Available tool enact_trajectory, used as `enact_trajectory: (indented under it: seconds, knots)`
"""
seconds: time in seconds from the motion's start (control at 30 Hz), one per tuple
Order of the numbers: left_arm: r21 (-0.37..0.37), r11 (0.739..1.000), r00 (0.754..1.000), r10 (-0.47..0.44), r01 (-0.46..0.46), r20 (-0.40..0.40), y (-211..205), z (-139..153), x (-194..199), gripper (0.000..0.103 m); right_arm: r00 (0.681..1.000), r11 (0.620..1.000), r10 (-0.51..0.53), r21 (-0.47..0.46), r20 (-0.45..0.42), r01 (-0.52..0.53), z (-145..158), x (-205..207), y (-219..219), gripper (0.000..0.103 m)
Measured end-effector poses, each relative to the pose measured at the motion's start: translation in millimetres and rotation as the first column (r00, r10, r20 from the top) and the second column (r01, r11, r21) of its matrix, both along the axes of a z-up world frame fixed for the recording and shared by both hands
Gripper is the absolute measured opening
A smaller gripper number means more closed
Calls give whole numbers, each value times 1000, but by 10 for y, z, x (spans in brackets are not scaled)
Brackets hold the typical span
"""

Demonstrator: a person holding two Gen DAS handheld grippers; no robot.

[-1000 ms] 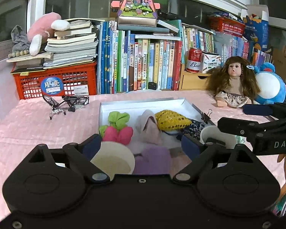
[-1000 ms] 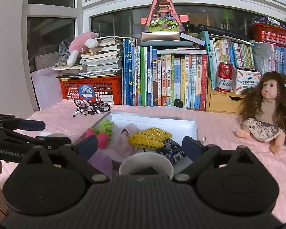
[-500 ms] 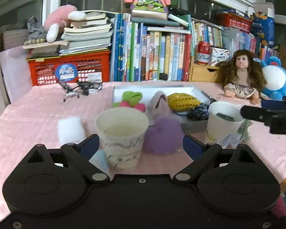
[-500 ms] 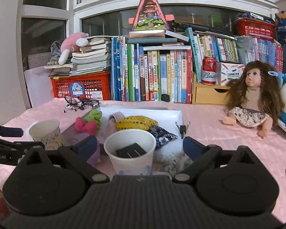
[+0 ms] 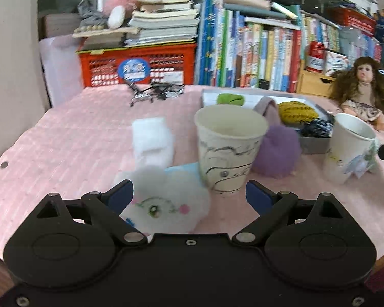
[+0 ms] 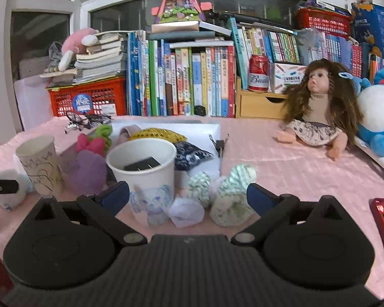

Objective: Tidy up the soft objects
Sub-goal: 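Move the left tool to the white fluffy plush while the right tool approaches the mint patterned cloth, then grasp the white fluffy plush with the left tool while the right tool grasps the mint cloth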

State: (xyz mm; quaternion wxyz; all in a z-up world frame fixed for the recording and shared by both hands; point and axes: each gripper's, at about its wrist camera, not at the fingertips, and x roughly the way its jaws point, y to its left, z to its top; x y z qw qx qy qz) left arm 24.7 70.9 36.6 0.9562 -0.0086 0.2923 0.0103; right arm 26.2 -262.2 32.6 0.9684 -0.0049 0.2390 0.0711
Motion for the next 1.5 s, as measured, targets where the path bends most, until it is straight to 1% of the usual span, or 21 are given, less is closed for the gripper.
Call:
enact_trajectory:
  seconds: [0.37,0.5,0.6,0.77,1.0,1.03,1.13,1.27,1.37,1.4,1.5]
  knots:
    - [-2,999,999,33,-33,-19,100,-116,71,94,996,996,-76,-48,-48,73,-141,97,-87,102]
    - [-9,1000,999,27,-27,-36,95,-174,86,92,991,992,-114,-71,-75,108,-210,157,-99,102]
    - [-8,999,999,32,-32,-34,94,-197,97,90,987,989,-133,-76,-92,126,-258,191,-115,102]
    - [-10,999,998,46,-47,-36,109,-231,112,87,984,988,-144,-69,-108,137,-313,245,-133,101]
    - [18,998,998,52,-52,-37,79,-288,127,87,984,988,-143,-65,-108,137,-319,283,-117,101]
    - [21,998,998,53,-52,-36,80,-290,130,85,984,988,-144,-61,-104,138,-310,288,-119,100]
    - [22,997,997,71,-70,-32,103,-281,127,76,983,986,-163,-46,-84,160,-265,300,-158,98]
    - [-18,997,997,72,-72,-36,173,-256,126,76,978,981,-194,-2,-73,194,-202,356,-254,90]
    - [6,998,997,68,-68,-34,161,-284,148,76,978,981,-191,13,-83,193,-199,449,-282,84]
    - [19,997,997,73,-73,-37,146,-296,161,74,979,982,-187,11,-87,188,-207,487,-277,83]
    - [35,996,996,78,-76,-45,123,-338,189,74,979,985,-171,0,-108,172,-260,586,-229,81]
